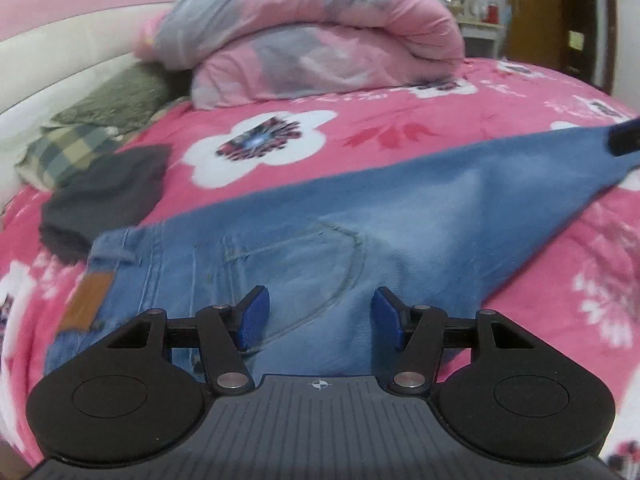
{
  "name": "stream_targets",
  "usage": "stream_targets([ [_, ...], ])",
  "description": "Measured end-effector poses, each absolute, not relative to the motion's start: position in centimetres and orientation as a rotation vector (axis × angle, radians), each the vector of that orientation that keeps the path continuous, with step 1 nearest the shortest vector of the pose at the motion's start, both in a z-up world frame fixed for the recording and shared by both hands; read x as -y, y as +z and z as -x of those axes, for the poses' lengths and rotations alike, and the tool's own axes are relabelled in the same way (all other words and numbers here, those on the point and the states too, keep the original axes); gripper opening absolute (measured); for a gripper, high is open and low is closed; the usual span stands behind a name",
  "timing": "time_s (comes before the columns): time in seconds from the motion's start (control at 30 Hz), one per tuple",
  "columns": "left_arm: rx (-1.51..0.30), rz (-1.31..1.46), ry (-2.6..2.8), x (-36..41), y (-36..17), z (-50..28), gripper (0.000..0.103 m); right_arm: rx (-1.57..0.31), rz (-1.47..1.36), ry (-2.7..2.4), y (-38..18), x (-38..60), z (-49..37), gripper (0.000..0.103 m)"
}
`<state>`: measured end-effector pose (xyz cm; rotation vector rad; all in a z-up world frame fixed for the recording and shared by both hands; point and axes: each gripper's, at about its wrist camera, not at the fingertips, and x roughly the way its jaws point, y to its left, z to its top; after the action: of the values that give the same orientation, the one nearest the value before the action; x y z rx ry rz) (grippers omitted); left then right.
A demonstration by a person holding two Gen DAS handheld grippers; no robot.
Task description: Fold clothes
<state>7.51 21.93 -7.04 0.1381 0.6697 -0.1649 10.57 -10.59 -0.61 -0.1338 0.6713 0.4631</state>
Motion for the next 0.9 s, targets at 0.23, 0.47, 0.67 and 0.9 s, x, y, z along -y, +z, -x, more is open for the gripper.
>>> stream_targets([
  [0.23, -0.672, -0.019, -0.189, -23.7, -8.0, -8.1, 0.062, -0.77, 0.264, 0.415, -8.3, 9.2, -13.5, 0.037],
  [0.47, -0.647, -0.04, -0.232, -24.4, -7.6, -7.5, 0.062, -0.841, 0.166, 0.278, -5.7, 15.1, -12.3, 0.034],
  [0.67, -0.613, -0.018, -0.203, -24.8, -6.5, -6.7, 0.062, -0.763, 0.037, 0.442, -3.9, 8.6, -16.3, 0.034],
  [0.9, -0.612, -0.039, -0.207, -22.1, -6.9, -10.8, 0.062, -0.804, 0.064, 0.434, -9.4, 4.6, -15.7, 0.034],
])
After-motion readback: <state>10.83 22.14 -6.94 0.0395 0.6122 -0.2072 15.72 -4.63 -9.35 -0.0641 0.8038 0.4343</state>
